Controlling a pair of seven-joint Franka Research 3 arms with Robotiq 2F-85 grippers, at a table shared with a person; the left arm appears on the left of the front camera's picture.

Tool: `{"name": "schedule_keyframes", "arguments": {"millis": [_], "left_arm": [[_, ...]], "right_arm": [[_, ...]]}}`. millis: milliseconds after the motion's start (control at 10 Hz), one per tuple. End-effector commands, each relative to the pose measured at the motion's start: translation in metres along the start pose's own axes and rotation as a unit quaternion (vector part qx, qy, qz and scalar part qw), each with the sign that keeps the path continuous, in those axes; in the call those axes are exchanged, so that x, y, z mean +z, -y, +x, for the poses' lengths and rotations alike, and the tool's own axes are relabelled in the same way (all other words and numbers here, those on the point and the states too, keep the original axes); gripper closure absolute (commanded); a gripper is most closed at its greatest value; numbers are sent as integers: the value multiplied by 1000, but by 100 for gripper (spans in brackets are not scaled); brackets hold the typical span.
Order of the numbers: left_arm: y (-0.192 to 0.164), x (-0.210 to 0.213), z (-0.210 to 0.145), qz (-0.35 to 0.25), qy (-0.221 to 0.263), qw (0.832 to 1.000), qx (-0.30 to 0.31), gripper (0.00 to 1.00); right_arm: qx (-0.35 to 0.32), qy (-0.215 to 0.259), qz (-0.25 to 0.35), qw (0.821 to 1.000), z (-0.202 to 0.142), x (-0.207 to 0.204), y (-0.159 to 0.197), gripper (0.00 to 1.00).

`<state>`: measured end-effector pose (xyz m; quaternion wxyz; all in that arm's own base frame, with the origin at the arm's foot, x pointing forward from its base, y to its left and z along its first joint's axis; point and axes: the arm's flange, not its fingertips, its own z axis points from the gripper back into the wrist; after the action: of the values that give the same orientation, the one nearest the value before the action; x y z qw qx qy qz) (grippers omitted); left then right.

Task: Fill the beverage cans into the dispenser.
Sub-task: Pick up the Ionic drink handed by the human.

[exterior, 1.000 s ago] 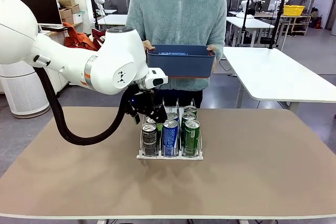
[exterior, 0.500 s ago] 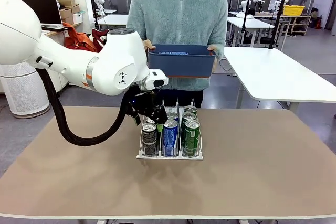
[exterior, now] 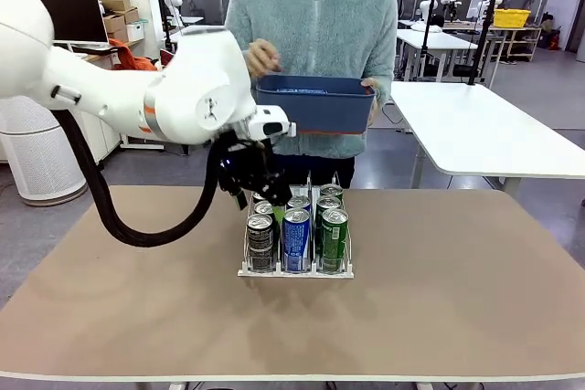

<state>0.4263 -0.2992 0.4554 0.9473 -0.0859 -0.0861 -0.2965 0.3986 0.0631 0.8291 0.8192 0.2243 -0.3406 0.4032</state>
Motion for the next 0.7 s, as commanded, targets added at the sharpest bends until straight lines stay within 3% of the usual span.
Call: {"name": "schedule_keyframes", "arguments": {"millis": [0, 400, 600], "left_arm": [[-27, 39, -15, -20, 4, 999, -36, 0], [-64, 148, -32, 36, 67, 992, -100, 0], [-72, 199, -39, 56, 96, 988, -104, 0]], "right_arm": [[0, -3, 3, 1000, 0, 1, 0, 0], [0, -3, 3, 1000, 0, 1, 0, 0], [0, -3, 3, 1000, 0, 1, 0, 0]]}}
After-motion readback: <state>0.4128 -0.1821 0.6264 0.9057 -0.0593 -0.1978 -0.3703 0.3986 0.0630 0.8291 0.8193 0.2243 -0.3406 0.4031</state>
